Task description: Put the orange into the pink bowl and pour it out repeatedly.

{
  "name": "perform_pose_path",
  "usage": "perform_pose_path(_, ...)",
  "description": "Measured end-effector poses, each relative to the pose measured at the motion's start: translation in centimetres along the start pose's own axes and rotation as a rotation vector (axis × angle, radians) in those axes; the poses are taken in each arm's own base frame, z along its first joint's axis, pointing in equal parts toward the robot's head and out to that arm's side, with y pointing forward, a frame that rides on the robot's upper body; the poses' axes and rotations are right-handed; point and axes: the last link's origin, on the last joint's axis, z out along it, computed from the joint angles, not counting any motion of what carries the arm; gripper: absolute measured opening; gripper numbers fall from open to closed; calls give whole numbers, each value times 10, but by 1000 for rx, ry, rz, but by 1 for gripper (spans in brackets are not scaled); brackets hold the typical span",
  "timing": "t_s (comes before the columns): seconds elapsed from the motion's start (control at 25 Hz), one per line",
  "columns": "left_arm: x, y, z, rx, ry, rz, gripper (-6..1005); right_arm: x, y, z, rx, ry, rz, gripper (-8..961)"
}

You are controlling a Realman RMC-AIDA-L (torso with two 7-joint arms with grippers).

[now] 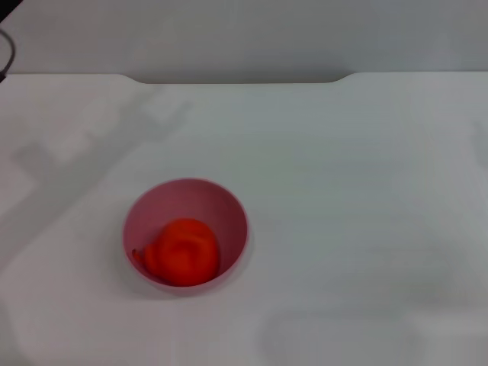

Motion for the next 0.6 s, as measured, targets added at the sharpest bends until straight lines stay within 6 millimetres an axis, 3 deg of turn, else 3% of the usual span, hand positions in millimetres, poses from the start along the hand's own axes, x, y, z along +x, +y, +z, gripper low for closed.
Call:
perform_pose_path(0.36, -43, -15, -62, 329, 138, 301, 728, 19, -20, -10, 124, 115, -8, 462)
perform_pose_path(0.6, -50, -23, -80, 481, 136, 447, 727, 31, -43, -14, 243, 227, -121, 462)
